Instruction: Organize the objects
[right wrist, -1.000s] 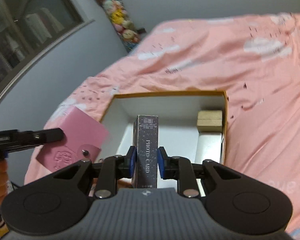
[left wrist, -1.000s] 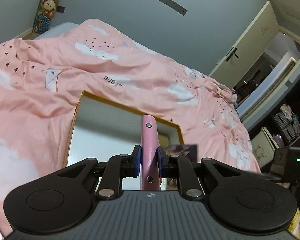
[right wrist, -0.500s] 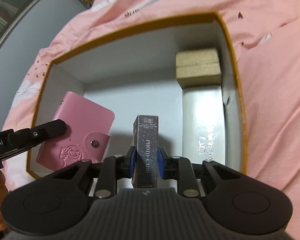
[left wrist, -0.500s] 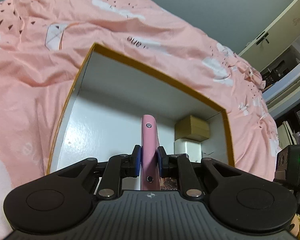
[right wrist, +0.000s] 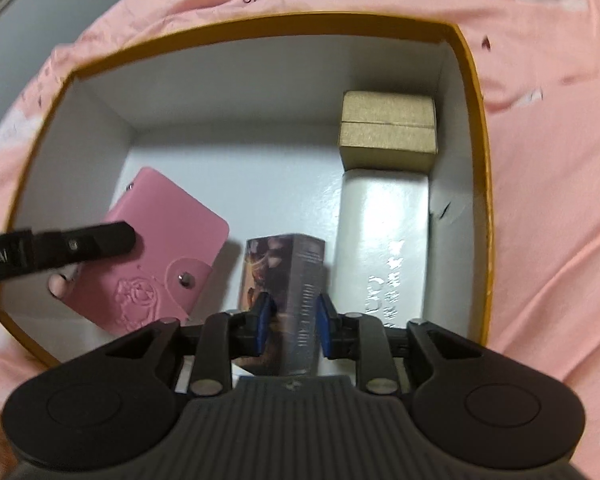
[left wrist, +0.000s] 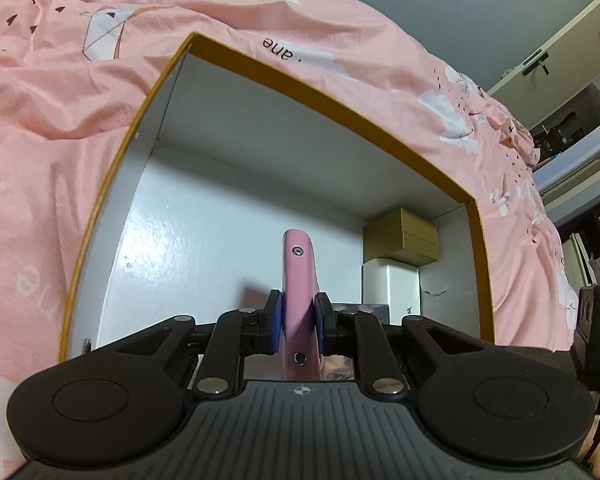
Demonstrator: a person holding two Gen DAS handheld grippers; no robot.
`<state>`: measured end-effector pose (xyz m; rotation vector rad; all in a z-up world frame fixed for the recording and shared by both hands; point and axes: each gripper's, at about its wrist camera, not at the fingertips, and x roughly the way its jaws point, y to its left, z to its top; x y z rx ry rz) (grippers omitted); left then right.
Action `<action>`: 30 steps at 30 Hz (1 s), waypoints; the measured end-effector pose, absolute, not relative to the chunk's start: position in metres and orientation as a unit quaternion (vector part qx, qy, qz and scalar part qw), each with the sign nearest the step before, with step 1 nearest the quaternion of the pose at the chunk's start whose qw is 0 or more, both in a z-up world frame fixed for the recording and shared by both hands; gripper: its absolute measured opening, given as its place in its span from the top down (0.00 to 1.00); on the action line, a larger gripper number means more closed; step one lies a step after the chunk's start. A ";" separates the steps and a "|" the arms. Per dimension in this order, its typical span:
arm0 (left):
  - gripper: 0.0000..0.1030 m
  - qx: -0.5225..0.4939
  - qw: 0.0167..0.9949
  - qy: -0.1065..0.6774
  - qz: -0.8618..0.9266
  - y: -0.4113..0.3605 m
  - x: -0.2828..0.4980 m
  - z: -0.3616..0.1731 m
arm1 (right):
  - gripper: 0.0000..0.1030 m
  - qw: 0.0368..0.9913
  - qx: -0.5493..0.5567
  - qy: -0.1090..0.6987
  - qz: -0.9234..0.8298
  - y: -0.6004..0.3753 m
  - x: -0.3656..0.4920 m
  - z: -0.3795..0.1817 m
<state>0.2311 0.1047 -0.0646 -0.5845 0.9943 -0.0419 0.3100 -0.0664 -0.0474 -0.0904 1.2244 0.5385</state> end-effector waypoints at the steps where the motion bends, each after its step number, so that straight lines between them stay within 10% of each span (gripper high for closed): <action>1: 0.82 -0.276 0.837 0.472 -0.020 0.103 0.232 -0.066 | 0.76 0.784 -0.054 0.566 0.248 -0.065 0.309 -0.048; 30: 0.76 -0.123 0.857 0.499 0.030 0.096 0.231 -0.047 | 0.81 0.759 -0.073 0.543 0.352 -0.032 0.302 -0.042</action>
